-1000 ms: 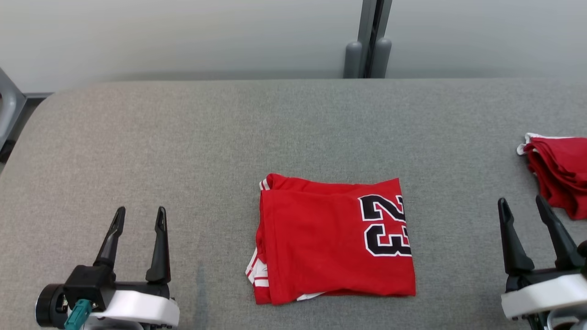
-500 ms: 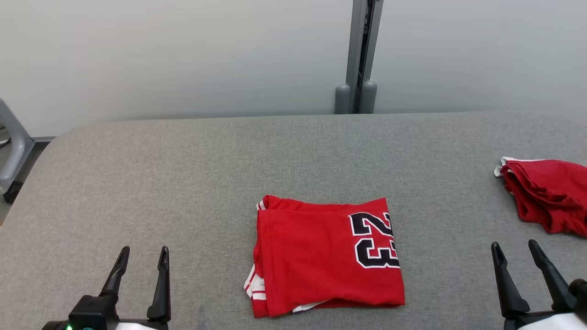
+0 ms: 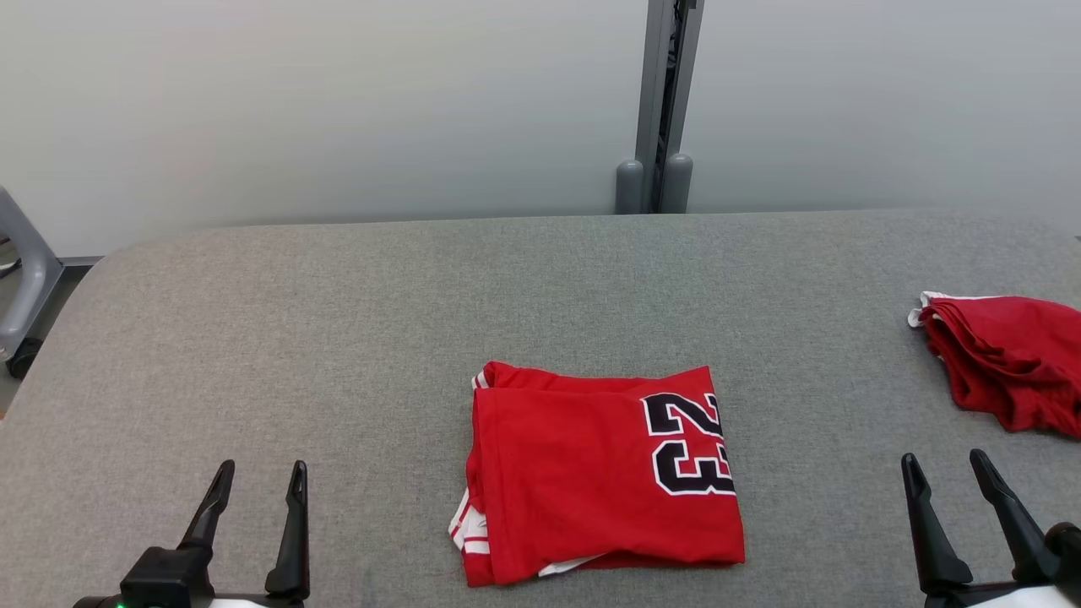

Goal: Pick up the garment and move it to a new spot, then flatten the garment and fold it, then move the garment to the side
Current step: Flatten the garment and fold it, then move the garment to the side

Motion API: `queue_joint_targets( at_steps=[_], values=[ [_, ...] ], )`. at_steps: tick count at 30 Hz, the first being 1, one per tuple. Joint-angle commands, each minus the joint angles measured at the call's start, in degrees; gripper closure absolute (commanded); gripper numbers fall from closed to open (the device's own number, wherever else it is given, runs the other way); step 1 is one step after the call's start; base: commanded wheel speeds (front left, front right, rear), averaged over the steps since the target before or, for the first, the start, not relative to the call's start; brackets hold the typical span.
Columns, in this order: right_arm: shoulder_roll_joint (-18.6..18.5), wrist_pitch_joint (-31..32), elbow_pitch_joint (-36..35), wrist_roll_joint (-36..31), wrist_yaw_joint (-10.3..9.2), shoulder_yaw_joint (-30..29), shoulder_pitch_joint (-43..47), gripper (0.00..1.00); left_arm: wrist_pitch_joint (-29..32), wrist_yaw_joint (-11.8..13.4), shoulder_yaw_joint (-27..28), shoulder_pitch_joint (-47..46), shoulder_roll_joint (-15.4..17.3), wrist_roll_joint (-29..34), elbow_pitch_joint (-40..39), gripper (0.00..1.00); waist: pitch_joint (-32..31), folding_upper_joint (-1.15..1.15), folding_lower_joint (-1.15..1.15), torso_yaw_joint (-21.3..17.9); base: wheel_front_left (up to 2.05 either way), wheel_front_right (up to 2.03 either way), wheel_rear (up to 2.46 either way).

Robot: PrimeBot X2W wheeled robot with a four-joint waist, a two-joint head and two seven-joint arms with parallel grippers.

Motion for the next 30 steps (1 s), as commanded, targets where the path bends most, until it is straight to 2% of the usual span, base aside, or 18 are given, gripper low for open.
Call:
queue_joint_targets(
  at_steps=[1, 13, 20, 25, 30],
  values=[
    [-0.2, 0.2, -0.1, -0.2, 0.02, 0.0, 0.5, 0.0, 0.1, 0.3, 0.1, 0.7, 0.5, -0.3, -0.3, 0.0, 0.1, 0.0, 0.0, 0.0, 0.0, 0.0, 0.0],
    [-0.3, 0.2, -0.4, 0.0, 0.02, -0.3, 0.0, 0.0, 0.5, 0.9, -0.1, 0.5, 0.8, -0.5, -1.3, 0.0, 0.8, 0.0, 0.0, 0.0, 0.0, 0.0, 0.0],
    [-1.1, 0.3, 0.3, 0.9, 0.02, 0.8, -3.0, 0.0, 0.4, 0.8, -0.9, -2.6, 0.4, -0.4, -1.9, 0.0, 4.1, 0.0, 0.0, 1.7, 0.0, 0.0, 0.0],
    [-2.0, -0.2, 3.5, 2.6, 0.02, 5.1, -6.7, 0.0, -0.6, 0.3, -2.1, -6.3, 0.0, 0.2, -1.1, 0.0, 8.0, 0.0, 0.0, 4.5, 0.0, 0.0, 0.0],
    [-2.2, -0.4, 9.7, 4.7, 0.02, 10.1, -10.4, 0.0, -1.6, -0.1, -3.3, -9.7, -0.9, 0.6, 0.3, 0.0, 11.1, 0.0, 0.0, 7.0, 0.0, 0.0, 0.0]
  ],
)
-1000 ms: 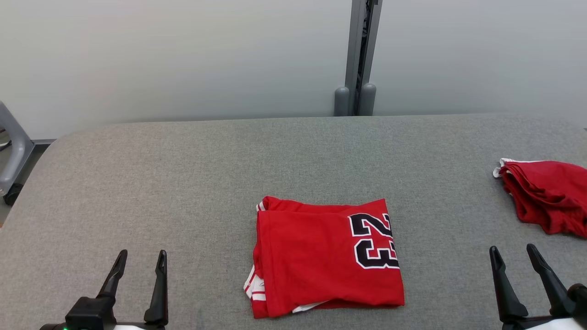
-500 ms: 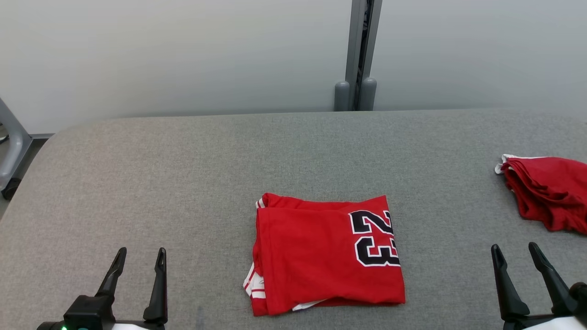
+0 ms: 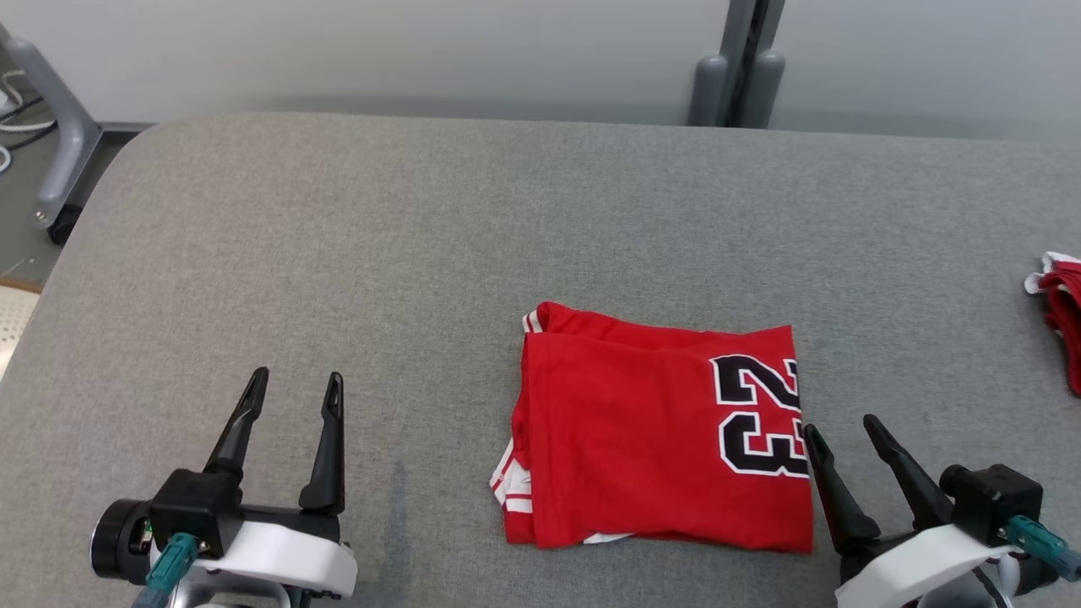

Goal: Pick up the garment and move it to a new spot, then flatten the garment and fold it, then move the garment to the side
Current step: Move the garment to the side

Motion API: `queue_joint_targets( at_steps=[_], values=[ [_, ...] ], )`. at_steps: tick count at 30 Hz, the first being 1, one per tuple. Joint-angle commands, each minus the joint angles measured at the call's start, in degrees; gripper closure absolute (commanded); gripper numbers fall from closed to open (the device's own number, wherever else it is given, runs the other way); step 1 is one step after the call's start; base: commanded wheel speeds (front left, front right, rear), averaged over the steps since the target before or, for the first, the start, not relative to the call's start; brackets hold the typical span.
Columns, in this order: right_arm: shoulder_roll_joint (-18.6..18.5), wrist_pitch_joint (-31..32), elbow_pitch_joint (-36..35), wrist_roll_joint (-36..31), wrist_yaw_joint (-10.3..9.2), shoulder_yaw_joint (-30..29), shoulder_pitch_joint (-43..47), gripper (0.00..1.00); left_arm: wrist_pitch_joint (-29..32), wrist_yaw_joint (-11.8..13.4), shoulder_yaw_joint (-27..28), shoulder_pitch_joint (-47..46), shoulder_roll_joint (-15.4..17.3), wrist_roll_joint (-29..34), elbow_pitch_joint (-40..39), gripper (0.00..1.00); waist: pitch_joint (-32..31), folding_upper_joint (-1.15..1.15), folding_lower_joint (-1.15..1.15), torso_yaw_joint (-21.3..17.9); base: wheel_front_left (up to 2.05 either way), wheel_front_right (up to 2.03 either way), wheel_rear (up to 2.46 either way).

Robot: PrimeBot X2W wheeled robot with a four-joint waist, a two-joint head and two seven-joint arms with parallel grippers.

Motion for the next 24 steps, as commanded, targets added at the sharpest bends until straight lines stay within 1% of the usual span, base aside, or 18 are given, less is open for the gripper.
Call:
queue_joint_targets(
  at_steps=[1, 8, 11, 12, 13, 19, 24],
  values=[
    [-0.4, 0.1, 1.8, 0.5, 0.02, 0.3, -1.0, 0.0, -0.5, -0.2, -0.1, -1.5, 0.0, 0.6, 0.4, 0.0, 2.2, 0.0, 0.0, 2.1, 0.0, 0.0, 0.0],
    [0.6, 2.0, 11.2, 1.9, 0.02, 2.5, -6.0, 0.0, -2.2, -0.5, -0.1, -4.1, -0.3, -0.1, 2.4, 0.0, 4.8, 0.0, 0.0, 3.9, 0.0, 0.0, 0.0],
    [0.3, 4.6, 14.3, 2.4, 0.02, 3.7, -7.3, 0.0, -2.8, -0.8, 0.0, -4.8, -0.2, -0.5, 3.1, 0.0, 5.2, 0.0, 0.0, 4.0, 0.0, 0.0, 0.0],
    [0.4, 5.4, 15.1, 2.7, 0.01, 3.8, -7.5, 0.59, -3.0, -0.8, -0.1, -5.0, -0.2, -0.5, 3.3, 0.0, 5.3, 0.0, 0.0, 4.0, 0.0, 0.0, 0.0],
    [0.4, 6.3, 15.9, 2.8, 0.01, 3.8, -7.7, 1.0, -3.2, -0.9, 0.0, -5.0, -0.1, -0.6, 3.6, 0.0, 5.4, 0.0, 0.0, 3.9, 0.0, 0.0, 0.0],
    [-0.4, 6.0, 14.8, 3.2, 0.01, 4.8, -8.8, 1.0, -4.0, -0.4, 0.3, -4.9, 0.1, -0.6, 4.4, 0.0, 5.2, 0.0, 0.0, 2.7, 0.0, 0.0, 0.0],
    [-2.1, 5.1, 12.0, 2.5, 0.01, 4.3, -12.1, 1.0, -4.4, -0.1, 0.4, -5.1, 0.6, -0.3, 4.0, 0.0, 5.8, 0.0, 0.0, -0.5, 0.0, 0.0, 0.0]
  ],
)
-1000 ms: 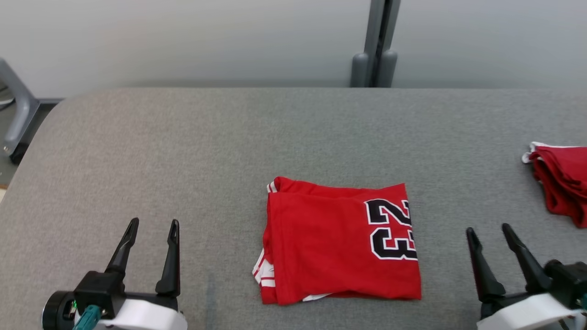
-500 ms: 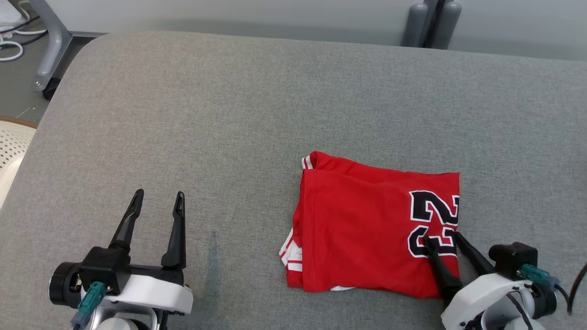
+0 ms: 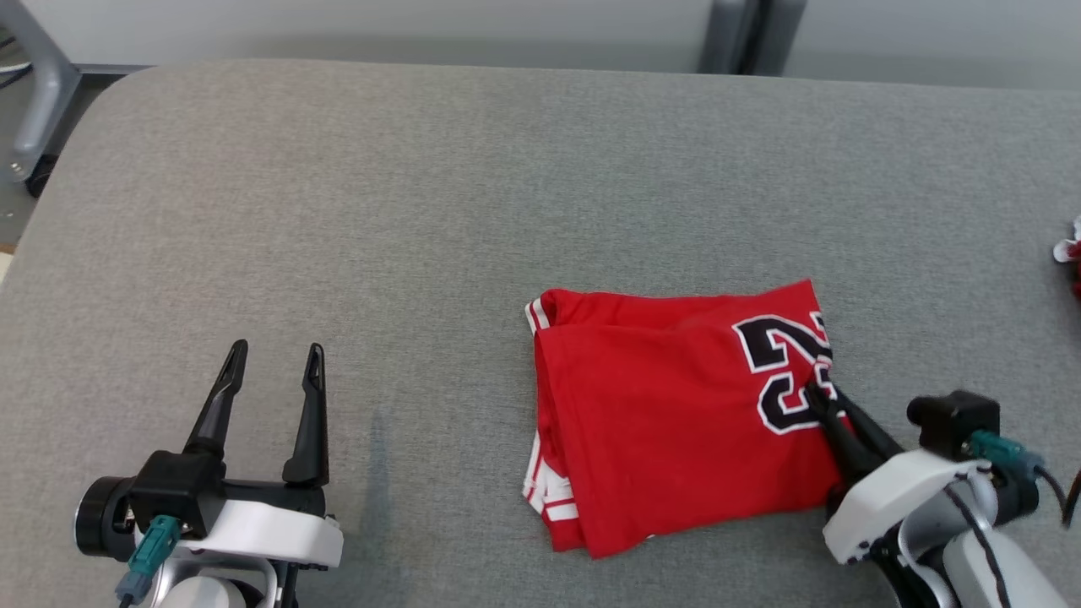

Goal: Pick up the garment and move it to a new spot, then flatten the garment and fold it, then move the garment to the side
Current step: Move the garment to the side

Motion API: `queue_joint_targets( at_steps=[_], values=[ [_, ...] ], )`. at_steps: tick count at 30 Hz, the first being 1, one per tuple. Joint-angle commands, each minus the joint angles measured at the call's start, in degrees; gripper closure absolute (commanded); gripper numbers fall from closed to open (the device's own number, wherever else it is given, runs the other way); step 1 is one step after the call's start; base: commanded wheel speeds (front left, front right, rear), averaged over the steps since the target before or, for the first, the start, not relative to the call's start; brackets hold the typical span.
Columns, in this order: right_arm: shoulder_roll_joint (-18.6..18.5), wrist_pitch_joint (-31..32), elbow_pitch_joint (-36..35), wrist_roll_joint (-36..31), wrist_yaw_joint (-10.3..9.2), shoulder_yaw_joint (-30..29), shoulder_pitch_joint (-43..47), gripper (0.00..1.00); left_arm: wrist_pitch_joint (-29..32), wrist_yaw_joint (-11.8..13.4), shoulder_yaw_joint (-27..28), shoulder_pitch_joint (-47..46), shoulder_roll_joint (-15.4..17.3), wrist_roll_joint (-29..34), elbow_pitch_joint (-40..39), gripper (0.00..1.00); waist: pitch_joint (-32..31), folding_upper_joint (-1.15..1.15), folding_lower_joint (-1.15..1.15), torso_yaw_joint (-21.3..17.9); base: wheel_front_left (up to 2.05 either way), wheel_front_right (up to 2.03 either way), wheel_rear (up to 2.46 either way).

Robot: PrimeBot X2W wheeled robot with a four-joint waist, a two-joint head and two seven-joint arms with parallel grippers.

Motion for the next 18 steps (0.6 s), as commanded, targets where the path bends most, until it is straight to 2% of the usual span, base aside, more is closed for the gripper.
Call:
queue_joint_targets(
  at_steps=[1, 9, 18],
  values=[
    [-1.2, -0.2, -0.9, -0.4, 0.0, -0.3, -2.3, 1.0, -0.3, 0.4, 0.3, -0.7, 0.5, 0.3, -0.5, 0.0, 0.8, 0.0, 0.0, -2.4, 0.0, 0.0, 0.0],
    [-8.4, 0.1, -3.6, -0.7, 0.0, -3.3, -9.3, 1.0, -0.4, 0.5, 0.0, -2.4, 1.2, 0.7, -1.8, 0.0, 3.7, 0.0, 0.0, -10.6, 0.0, 0.0, 0.0],
    [-14.3, -3.2, 0.5, 0.8, 0.0, -5.4, -19.1, 1.0, 1.3, -0.5, -1.6, -6.6, 2.5, 2.3, -3.0, 0.0, 7.6, 0.0, 0.0, -15.4, 0.0, 0.0, 0.0]
  ],
)
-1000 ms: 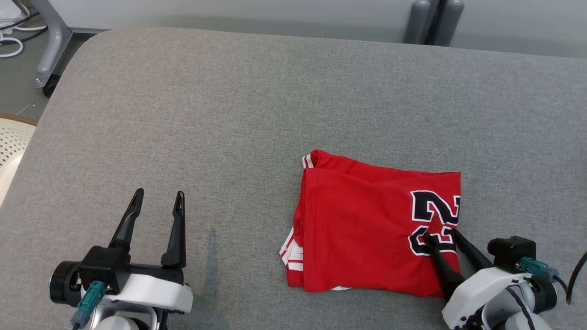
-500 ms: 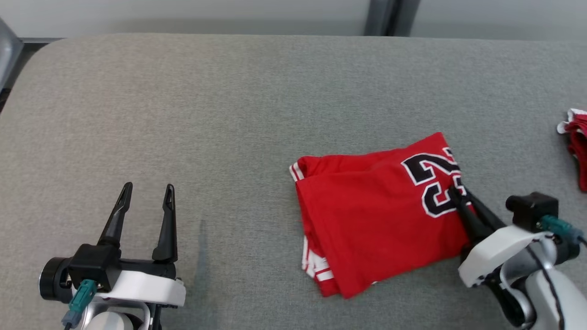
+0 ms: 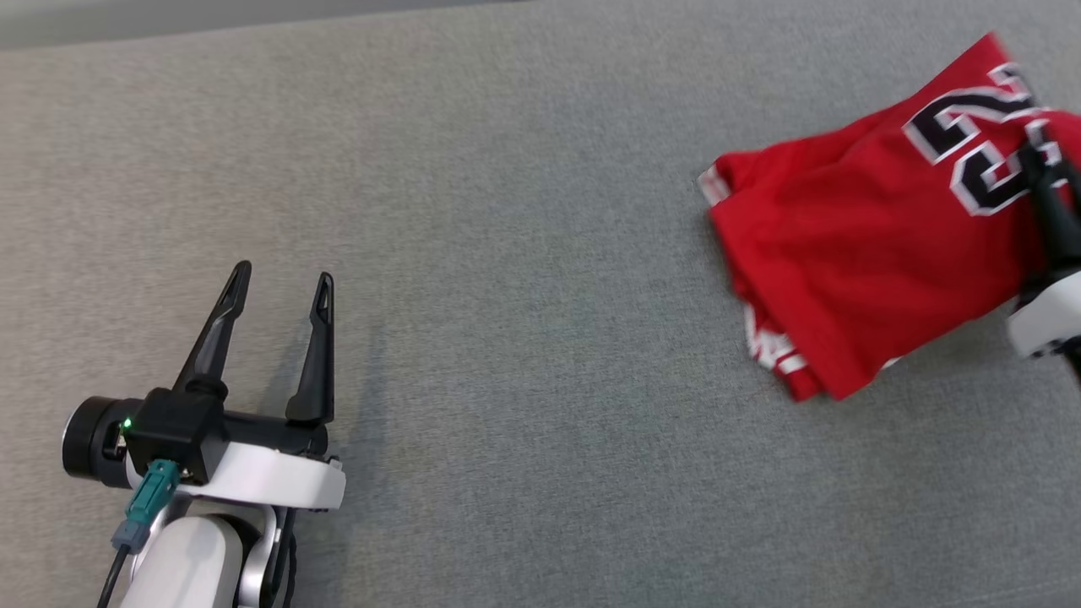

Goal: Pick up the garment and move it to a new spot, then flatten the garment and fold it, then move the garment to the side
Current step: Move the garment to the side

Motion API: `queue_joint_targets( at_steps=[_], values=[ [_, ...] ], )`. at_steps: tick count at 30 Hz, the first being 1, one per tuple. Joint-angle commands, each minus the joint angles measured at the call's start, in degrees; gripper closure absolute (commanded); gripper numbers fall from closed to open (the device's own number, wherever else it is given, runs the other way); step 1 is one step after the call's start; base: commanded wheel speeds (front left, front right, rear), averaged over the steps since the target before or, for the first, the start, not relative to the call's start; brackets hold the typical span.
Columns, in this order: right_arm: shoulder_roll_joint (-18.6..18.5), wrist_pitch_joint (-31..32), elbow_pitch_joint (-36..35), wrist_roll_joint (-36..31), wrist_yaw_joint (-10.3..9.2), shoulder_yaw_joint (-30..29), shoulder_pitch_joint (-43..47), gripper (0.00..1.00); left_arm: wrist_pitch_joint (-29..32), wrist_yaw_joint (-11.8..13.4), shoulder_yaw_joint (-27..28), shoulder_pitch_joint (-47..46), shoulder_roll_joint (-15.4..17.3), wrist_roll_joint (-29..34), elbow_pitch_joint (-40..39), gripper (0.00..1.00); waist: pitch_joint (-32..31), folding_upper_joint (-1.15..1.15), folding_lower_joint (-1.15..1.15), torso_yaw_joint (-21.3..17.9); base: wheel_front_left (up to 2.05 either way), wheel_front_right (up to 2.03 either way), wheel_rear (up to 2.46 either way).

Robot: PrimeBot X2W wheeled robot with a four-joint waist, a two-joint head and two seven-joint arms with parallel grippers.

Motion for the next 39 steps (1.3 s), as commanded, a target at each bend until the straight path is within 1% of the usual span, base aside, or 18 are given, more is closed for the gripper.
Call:
queue_joint_targets(
  at_steps=[1, 6, 12, 16, 17, 21, 22, 24, 29, 32, 36, 39],
  values=[
    [-0.8, -0.6, 0.3, 0.3, 0.0, -0.3, -0.9, 1.0, 0.0, -0.2, -0.1, -0.9, 0.5, 0.4, -0.1, 0.0, 1.7, 0.0, 0.0, -1.5, 0.0, 0.0, 0.0],
    [-4.1, -1.7, 0.6, 0.9, 0.0, -1.8, -3.8, 1.0, 0.9, 0.0, -0.2, -2.6, 1.2, 0.9, -0.9, 0.0, 4.0, 0.0, 0.0, -3.4, 0.0, 0.0, 0.0],
    [-7.5, -4.3, 5.9, 0.8, 0.0, -4.7, -6.9, 1.0, 2.2, -0.6, -1.2, -3.8, 2.2, 1.5, -1.7, 0.0, 5.2, 0.0, 0.0, -4.1, 0.0, 0.0, 0.0],
    [-8.9, -5.2, 11.9, 1.4, 0.0, -6.7, -9.2, 1.0, 2.8, -0.9, -1.9, -5.0, 2.6, 1.9, -2.4, 0.0, 6.4, 0.0, 0.0, -4.0, 0.0, 0.0, 0.0],
    [-9.1, -6.4, 14.9, 1.6, 0.0, -7.0, -10.8, 1.0, 3.1, -1.0, -2.1, -5.1, 2.8, 2.1, -2.4, 0.0, 7.0, 0.0, 0.0, -4.0, 0.0, 0.0, 0.0],
    [-9.1, -7.1, 23.6, 1.8, 0.0, -8.2, -14.0, 1.0, 3.7, -1.3, -2.6, -6.0, 3.0, 2.2, -2.8, 0.0, 8.5, 0.0, 0.0, -3.5, 0.0, 0.0, 0.0],
    [-9.0, -7.4, 25.7, 1.7, 0.0, -8.6, -14.8, 0.71, 3.8, -1.2, -2.8, -6.2, 3.1, 2.4, -2.9, 0.0, 8.9, 0.0, 0.0, -3.2, 0.0, 0.0, 0.0],
    [-8.7, -8.5, 29.1, 1.8, 0.0, -9.3, -16.2, 0.0, 4.0, -1.2, -3.0, -6.3, 3.2, 2.5, -3.1, 0.0, 9.6, 0.0, 0.0, -2.6, 0.0, 0.0, 0.0],
    [-7.7, -10.8, 34.1, 2.0, 0.0, -9.8, -16.9, 0.0, 4.0, -0.7, -2.8, -5.8, 3.8, 2.5, -3.3, 0.0, 10.3, 0.0, 0.0, -2.4, 0.0, 0.0, 0.0],
    [-6.8, -11.6, 34.7, 2.7, 0.0, -9.9, -15.8, 0.0, 3.7, -0.7, -2.9, -5.3, 3.8, 2.2, -2.9, 0.0, 9.7, 0.0, 0.0, -2.3, 0.0, 0.0, 0.0],
    [-6.5, -11.9, 32.7, 3.0, 0.0, -10.9, -14.4, 0.0, 2.9, -0.3, -2.6, -4.8, 3.5, 1.4, -2.4, 0.0, 8.3, 0.0, 0.0, -2.2, 0.0, 0.0, 0.0],
    [-5.2, -11.8, 27.2, 1.9, 0.0, -13.0, -11.1, 0.0, 1.9, 0.2, -2.0, -3.8, 2.9, 0.5, -1.5, 0.0, 5.8, 0.0, 0.0, -2.0, 0.0, 0.0, 0.0]
  ],
)
